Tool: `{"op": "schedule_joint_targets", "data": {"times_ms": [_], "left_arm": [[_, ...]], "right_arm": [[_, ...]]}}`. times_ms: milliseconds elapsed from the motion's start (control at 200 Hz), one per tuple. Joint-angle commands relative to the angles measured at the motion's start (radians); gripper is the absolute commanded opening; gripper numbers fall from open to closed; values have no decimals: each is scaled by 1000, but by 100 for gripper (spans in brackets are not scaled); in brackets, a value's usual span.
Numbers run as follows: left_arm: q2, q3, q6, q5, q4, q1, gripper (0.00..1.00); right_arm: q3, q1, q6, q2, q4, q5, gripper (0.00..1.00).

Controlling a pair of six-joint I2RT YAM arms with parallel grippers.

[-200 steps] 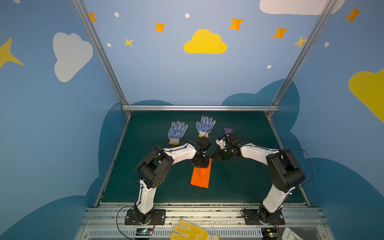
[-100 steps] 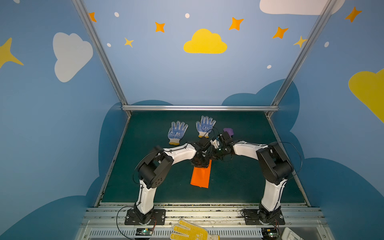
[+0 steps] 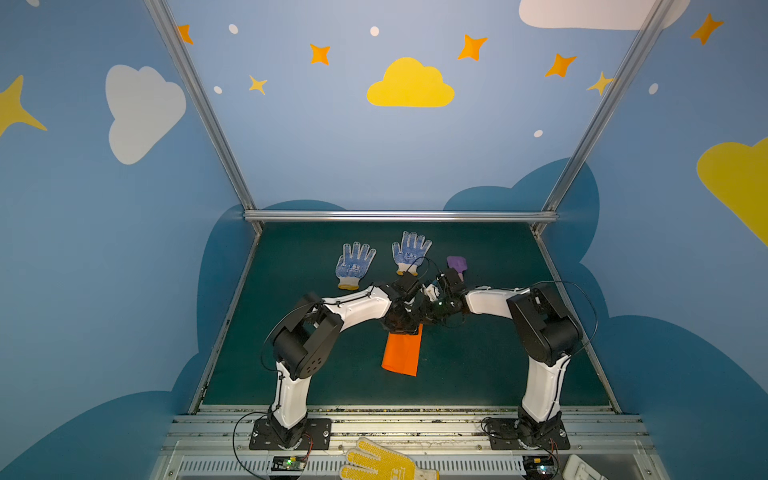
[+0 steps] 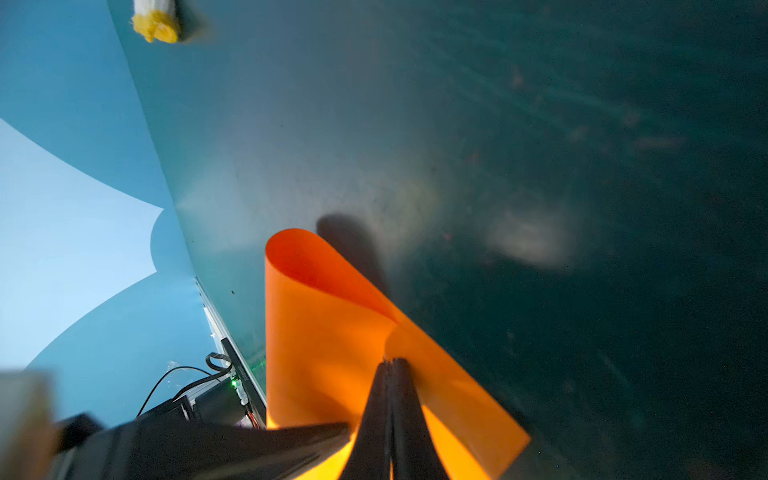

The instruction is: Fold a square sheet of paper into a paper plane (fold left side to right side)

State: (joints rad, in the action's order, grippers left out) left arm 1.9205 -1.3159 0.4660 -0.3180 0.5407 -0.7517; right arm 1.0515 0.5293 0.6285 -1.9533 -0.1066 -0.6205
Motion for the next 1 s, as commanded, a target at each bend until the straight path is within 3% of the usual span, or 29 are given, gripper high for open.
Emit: {"op": "schedule_joint_targets", "data": {"times_ms": [0, 195, 365, 586, 991], "left_arm": [[-80, 11, -17, -60, 16, 15, 48], [-173, 50, -15, -200, 1, 84, 62], [-258, 131, -32, -226, -14, 178, 68], [-273, 239, -74, -238, -39, 289, 70], [-166, 338, -48, -335, -202, 288, 68]], "right_arm": [[-45, -9, 1, -5, -30, 41, 0], [-48, -14, -4, -11, -28, 34, 0], [-44, -17, -10, -19, -30, 31, 0], [-35, -17, -18, -22, -39, 29, 0], [-13, -18, -30, -30, -59, 19, 0]]}}
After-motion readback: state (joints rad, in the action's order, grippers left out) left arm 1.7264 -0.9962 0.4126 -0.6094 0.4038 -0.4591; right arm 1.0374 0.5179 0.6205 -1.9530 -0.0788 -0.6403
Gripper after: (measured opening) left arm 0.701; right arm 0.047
